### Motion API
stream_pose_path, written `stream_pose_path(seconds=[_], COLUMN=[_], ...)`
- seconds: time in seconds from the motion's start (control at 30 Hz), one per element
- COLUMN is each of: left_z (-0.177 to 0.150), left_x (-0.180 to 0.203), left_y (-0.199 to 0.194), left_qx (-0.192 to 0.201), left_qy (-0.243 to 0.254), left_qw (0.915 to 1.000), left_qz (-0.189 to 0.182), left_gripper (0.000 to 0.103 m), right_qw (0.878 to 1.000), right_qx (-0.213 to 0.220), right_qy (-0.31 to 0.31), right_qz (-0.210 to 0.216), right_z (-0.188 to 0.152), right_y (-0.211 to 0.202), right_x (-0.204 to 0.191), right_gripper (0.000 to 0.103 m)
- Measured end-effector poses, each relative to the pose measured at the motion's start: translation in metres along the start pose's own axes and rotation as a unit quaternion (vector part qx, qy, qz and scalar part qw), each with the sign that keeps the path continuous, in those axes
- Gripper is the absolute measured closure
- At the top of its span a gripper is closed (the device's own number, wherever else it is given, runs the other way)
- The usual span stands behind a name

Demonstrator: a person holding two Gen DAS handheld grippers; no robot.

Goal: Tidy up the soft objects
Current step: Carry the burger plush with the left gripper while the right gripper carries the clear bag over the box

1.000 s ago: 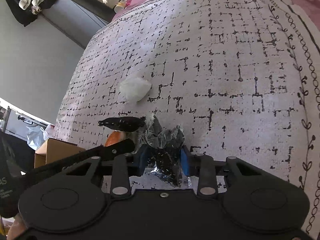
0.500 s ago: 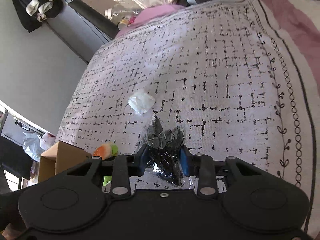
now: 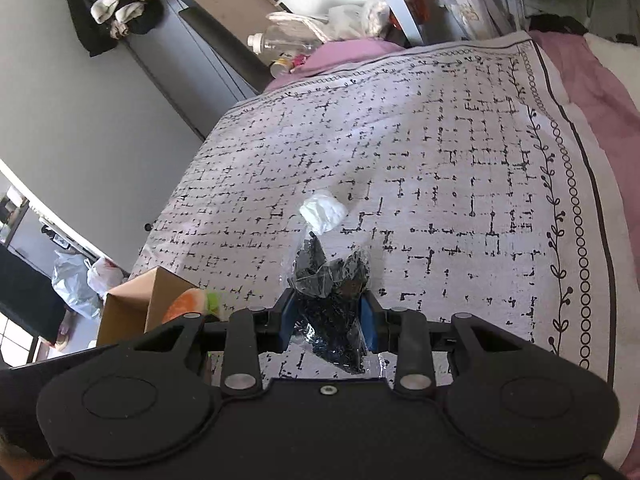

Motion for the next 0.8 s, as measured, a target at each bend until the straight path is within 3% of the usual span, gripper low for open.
stream_pose_path(seconds=[0.4, 0.8], left_z=[0.012, 0.029], left_x=[-0.035, -0.091], left_y=[-0.035, -0.06], left_qx=[0.032, 0.06], left_qy=[0.002, -0.02], left_qw=[0.9994, 0.9974], left_qz=[0.014, 0.033], left_gripper=[0.059, 0.059], right_qw=[0.999, 0.997], right_qx=[0.02, 0.022], right_qy=[-0.046, -0.072], right_qz=[0.003, 0.017], right_z=[0.002, -0.001], right_y=[-0.018, -0.025], right_x=[-0.026, -0.082], right_gripper=[0.07, 0.07])
Point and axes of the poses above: each gripper's, at about its wrist camera, not at the fingertips, and y roughly the way its jaws point, x to its right, z to its top, the point moved 9 cm from there along y, roughly the way its jaws point, and after that the axes turned 9 degrees about x, right-handed, at the moved point
